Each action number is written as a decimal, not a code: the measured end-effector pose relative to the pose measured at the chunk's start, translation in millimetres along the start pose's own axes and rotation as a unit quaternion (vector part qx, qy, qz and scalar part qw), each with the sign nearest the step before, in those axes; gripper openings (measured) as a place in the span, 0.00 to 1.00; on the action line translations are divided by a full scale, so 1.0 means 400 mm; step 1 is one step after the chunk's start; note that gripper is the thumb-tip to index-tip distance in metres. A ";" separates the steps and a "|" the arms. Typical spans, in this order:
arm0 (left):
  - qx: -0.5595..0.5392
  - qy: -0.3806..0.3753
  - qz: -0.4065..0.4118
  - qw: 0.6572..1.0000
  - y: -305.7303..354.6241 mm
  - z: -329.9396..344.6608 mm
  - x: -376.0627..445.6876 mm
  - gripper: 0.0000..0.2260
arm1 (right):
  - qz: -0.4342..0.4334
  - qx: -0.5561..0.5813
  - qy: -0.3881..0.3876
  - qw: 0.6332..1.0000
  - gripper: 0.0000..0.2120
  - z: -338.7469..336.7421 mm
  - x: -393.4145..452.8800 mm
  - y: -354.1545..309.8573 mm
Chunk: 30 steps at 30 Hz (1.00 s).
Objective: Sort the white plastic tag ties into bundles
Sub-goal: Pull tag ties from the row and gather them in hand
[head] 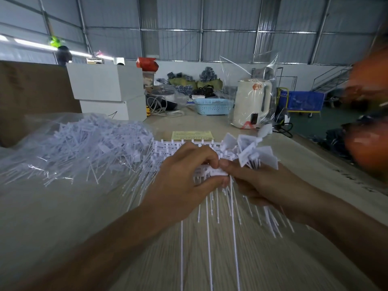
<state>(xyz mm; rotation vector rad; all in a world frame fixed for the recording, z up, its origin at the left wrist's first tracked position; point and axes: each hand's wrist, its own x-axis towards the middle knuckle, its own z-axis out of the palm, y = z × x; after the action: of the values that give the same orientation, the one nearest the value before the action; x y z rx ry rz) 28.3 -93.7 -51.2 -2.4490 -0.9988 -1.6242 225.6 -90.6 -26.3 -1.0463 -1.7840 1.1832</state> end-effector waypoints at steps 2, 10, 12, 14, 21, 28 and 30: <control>-0.033 -0.020 0.011 0.999 -0.001 -0.008 0.000 0.09 | 0.003 0.007 -0.002 1.000 0.17 -0.012 0.004 -0.002; 0.100 -0.027 0.028 0.994 -0.038 -0.010 -0.007 0.13 | -0.021 0.057 -0.019 0.998 0.21 -0.025 0.006 0.007; 0.135 -0.007 0.089 0.987 -0.051 -0.011 -0.005 0.11 | -0.033 0.036 -0.030 0.998 0.20 -0.013 0.000 -0.001; 0.149 -0.007 0.120 0.982 -0.056 -0.013 -0.003 0.11 | -0.052 0.010 -0.031 0.998 0.18 -0.012 -0.005 -0.010; 0.017 -0.080 0.016 0.997 -0.042 -0.015 0.004 0.09 | -0.264 -0.298 0.011 0.917 0.26 -0.038 0.000 -0.007; -0.102 -0.091 -0.103 0.985 -0.041 -0.017 0.009 0.07 | -0.211 -0.270 -0.019 0.939 0.18 -0.068 0.016 0.023; -0.084 -0.091 -0.095 0.988 -0.037 -0.014 0.005 0.08 | -0.213 -0.219 -0.028 0.952 0.17 -0.066 0.006 0.012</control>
<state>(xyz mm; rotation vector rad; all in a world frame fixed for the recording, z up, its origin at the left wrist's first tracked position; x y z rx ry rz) 16.5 -83.1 -51.6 -2.7322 -1.1990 -1.6219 249.3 -78.3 -22.5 -0.8025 -2.2378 0.5705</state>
